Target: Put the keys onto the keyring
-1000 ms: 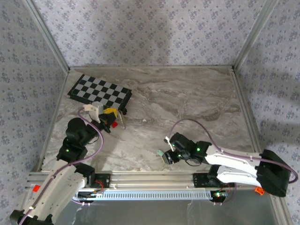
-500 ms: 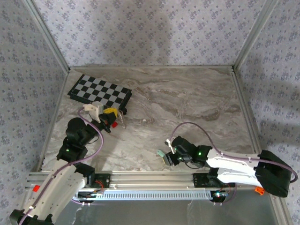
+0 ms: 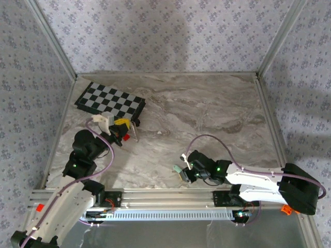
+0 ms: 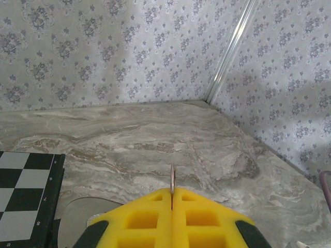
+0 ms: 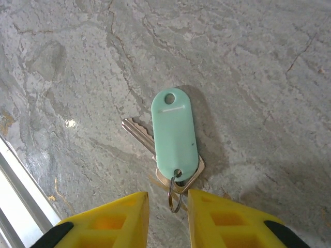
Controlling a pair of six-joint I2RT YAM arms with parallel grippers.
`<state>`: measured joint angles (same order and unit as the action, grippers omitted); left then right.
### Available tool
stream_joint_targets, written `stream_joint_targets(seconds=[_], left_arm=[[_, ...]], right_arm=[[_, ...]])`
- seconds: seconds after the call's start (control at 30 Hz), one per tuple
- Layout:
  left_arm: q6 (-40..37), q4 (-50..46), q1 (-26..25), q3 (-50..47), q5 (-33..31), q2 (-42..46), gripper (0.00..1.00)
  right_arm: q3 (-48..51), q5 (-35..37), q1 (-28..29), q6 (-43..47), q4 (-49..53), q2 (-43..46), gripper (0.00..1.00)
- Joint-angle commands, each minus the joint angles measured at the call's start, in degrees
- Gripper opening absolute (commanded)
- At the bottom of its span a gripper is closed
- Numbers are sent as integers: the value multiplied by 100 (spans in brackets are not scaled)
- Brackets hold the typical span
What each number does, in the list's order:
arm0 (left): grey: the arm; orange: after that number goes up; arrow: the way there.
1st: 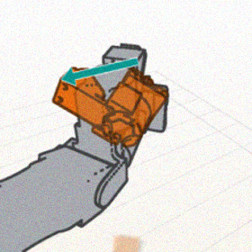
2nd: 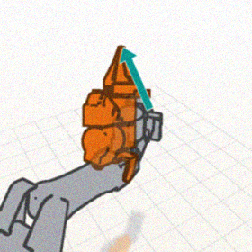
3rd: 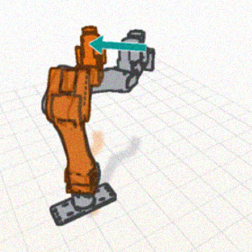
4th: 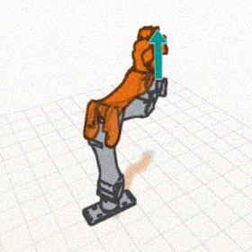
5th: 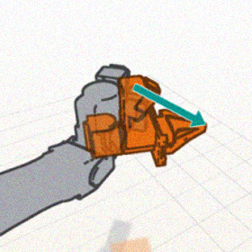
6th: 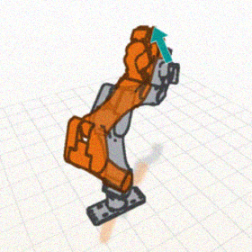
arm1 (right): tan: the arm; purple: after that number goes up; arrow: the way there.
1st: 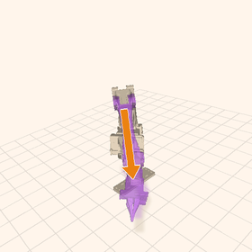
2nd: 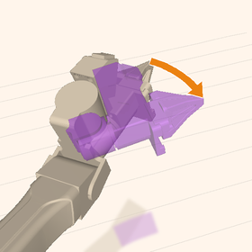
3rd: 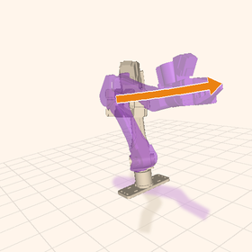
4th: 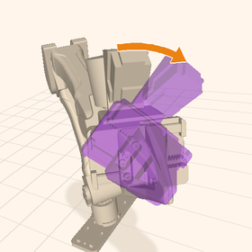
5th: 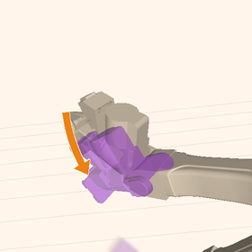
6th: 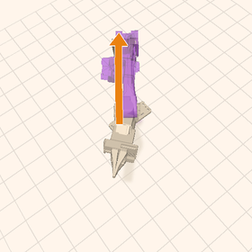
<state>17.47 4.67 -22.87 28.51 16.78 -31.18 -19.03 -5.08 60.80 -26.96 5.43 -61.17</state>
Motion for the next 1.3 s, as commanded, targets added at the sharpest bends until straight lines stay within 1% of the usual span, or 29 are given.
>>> stream_joint_targets(seconds=[0.0, 0.37, 0.67, 0.97, 1.13, 1.27], left_arm=[[70, 340, 37, 2, 121, 77, 0], [68, 333, 37, -4, 116, 112, 0], [72, 333, 38, -8, 114, 103, 0], [72, 316, 37, 4, 115, 110, 0], [64, 315, 37, -4, 116, 111, 0], [81, 303, 37, 10, 151, 105, 0]], right_arm=[[-137, 117, 37, 95, -55, -55, 27], [-232, 173, 34, 214, -52, -253, 20], [-234, 192, 46, 231, -55, -238, 14], [-233, 225, 73, 246, -53, -216, 10], [-238, 325, 173, 338, -30, -92, 5], [-251, 411, 286, 512, 10, 202, 1]])
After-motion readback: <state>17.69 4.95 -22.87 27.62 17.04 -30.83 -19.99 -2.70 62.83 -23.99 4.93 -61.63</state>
